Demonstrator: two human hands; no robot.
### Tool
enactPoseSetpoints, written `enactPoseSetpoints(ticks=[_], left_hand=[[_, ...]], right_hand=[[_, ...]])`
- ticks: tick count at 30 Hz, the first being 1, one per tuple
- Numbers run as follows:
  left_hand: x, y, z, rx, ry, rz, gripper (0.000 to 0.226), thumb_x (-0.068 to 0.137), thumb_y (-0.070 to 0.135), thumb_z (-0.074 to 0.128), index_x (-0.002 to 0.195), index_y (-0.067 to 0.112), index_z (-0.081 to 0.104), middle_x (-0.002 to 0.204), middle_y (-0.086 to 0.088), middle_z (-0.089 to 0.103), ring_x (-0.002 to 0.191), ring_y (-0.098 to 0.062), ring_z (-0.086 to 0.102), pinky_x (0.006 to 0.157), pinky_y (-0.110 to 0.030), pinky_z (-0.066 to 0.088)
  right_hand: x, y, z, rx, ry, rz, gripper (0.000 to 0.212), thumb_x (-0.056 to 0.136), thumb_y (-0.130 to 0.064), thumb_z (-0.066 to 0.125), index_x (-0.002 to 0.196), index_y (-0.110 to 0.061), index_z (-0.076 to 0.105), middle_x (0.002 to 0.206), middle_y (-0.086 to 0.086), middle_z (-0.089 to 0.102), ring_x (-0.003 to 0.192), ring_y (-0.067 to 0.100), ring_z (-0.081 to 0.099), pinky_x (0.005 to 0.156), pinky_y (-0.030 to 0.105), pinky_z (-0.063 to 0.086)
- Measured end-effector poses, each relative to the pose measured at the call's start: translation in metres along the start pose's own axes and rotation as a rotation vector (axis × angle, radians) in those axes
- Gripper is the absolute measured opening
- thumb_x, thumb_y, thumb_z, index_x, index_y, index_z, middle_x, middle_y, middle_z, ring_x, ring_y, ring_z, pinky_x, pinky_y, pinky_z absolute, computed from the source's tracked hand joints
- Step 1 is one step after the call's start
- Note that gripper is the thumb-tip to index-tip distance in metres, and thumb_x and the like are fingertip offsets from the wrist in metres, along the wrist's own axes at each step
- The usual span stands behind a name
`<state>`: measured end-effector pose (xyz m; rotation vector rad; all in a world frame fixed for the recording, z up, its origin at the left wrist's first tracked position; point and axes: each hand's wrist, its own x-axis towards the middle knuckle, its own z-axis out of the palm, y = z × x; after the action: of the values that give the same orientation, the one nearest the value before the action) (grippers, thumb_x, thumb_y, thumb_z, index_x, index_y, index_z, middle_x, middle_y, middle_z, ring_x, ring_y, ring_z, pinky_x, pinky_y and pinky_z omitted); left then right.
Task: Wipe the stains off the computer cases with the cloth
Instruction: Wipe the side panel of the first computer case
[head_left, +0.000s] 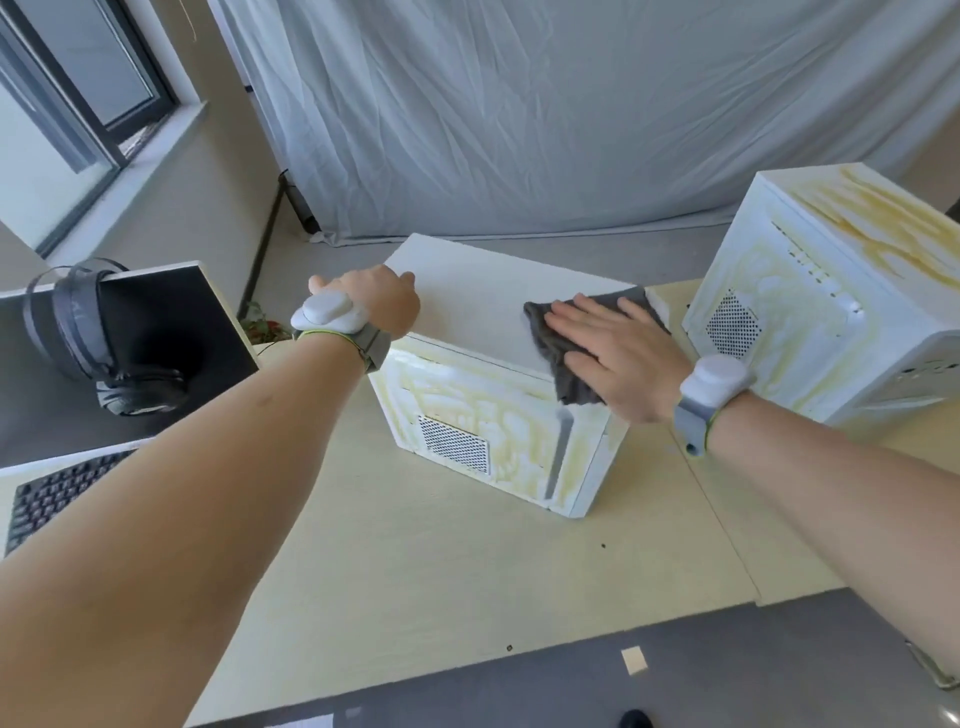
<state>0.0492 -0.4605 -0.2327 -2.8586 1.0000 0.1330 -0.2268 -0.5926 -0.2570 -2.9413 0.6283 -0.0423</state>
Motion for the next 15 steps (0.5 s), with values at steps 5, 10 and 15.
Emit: enactPoseSetpoints(ticks=[5,10,15], left_hand=[[-0.045,0.015,0.006,-0.036,-0.042,-0.091,0.024,0.066,0.020,0.037,0.082,0.021,0.055,0.090,-0.001,0.061,0.088,-0.029,0.057,0.085,-0.047,0.030],[-0.076,0.039,-0.004,-0.135,0.006,-0.128,0.013,0.090,0.018,0.046,0.088,0.009,0.057,0.093,-0.009,0.059,0.100,-0.034,0.065,0.083,-0.038,0.049],[-0.112,0.056,-0.005,-0.057,-0.007,-0.140,0.018,0.094,0.016,0.045,0.078,0.011,0.051,0.087,-0.006,0.059,0.086,-0.031,0.060,0.074,-0.033,0.044]], right_hand=[[0.033,0.066,-0.010,-0.082,-0.079,-0.141,0.068,0.097,-0.055,0.007,0.161,-0.031,0.014,0.168,-0.014,0.008,0.155,0.009,0.002,0.124,0.043,0.006],[0.049,0.086,-0.016,-0.159,-0.088,-0.134,0.055,0.109,-0.040,0.023,0.162,-0.031,0.009,0.168,-0.015,0.002,0.155,0.008,0.000,0.124,0.039,0.005],[0.050,0.096,-0.022,-0.178,-0.155,-0.149,0.056,0.109,-0.039,0.019,0.162,-0.030,0.003,0.169,-0.013,-0.004,0.155,0.009,-0.004,0.124,0.042,0.003]])
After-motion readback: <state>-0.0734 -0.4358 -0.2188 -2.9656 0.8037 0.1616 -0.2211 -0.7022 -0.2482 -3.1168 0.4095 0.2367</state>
